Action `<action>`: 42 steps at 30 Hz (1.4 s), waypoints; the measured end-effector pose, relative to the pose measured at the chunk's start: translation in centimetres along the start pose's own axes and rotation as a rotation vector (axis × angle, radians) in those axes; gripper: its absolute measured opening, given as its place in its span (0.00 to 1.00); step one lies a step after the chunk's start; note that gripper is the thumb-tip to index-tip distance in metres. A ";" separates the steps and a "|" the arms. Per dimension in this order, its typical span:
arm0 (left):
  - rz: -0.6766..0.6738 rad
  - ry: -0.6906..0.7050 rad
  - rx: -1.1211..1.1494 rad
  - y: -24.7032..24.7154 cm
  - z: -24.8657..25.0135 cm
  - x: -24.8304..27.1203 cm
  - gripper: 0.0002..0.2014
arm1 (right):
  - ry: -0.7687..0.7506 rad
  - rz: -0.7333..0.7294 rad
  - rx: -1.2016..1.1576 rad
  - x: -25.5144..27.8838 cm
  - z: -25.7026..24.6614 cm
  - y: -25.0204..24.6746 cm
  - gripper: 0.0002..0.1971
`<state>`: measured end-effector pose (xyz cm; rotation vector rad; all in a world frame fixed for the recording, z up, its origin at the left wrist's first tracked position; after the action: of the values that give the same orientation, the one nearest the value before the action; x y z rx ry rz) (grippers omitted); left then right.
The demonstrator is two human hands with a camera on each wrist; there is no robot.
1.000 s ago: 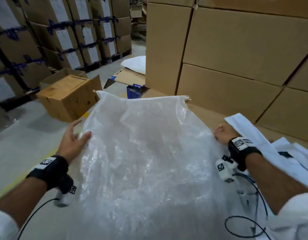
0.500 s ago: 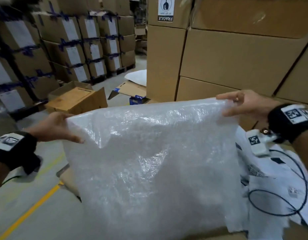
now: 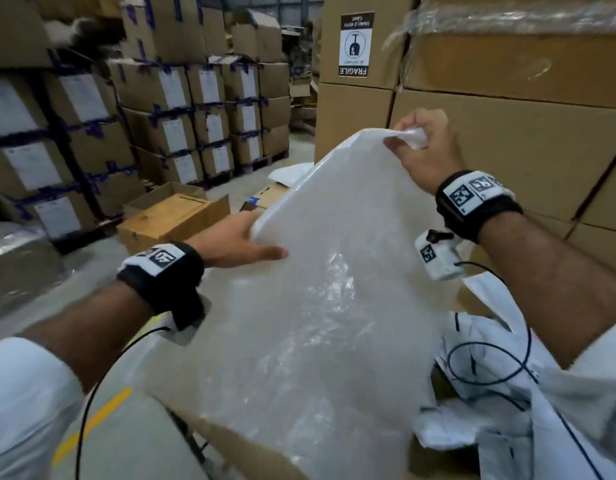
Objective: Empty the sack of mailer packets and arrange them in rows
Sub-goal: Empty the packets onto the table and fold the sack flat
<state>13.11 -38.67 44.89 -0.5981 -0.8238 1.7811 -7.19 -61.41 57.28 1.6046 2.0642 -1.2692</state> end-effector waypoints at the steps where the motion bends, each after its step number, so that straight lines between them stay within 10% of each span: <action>1: 0.026 -0.004 0.025 0.3 0.1 -0.4 0.17 | 0.004 0.006 -0.016 -0.2 -0.2 0.4 0.18; 5: 0.214 -0.028 0.205 -2.1 -0.6 -1.2 0.06 | -0.050 -0.103 0.039 2.0 -1.0 2.3 0.57; 12: 0.481 -0.159 0.567 -4.7 -3.1 -0.7 0.06 | -0.244 -0.698 0.236 18.8 -1.5 9.8 0.65; 17: 0.547 -0.252 1.005 -3.8 -3.2 0.5 0.09 | -0.199 -0.686 0.235 26.0 1.0 10.9 0.74; 26: 0.155 -0.152 1.432 0.1 0.0 2.3 0.22 | 0.102 -0.028 -0.144 23.4 4.9 5.9 0.22; 29: 0.252 -0.122 1.210 -1.4 -1.5 3.0 0.34 | 0.177 0.073 -0.152 20.6 5.7 3.0 0.18; 35: 0.771 0.196 -0.256 -7.5 -2.9 6.4 0.58 | 0.151 -0.125 -0.343 13.7 4.4 0.4 0.05; 37: 0.633 0.191 -0.339 -6.7 -3.5 5.5 0.59 | 0.073 -0.210 -0.384 11.9 2.8 0.0 0.04; 42: 0.221 0.099 0.118 -4.1 -3.8 3.2 0.19 | 0.021 -0.103 -0.159 5.9 1.0 -1.4 0.23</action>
<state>17.26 -33.81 45.60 -0.7147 -0.5988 1.9675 -10.96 -58.23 53.56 1.4655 2.2249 -1.0916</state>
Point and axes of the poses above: each hand's wrist, its own x-axis away from the middle knuckle, its own y-axis out of the palm, z = x × y, the point moved 9 cm from there along -x, towards the middle knuckle, and after that the axes turned 4 degrees about y, right-handed, at the moved point
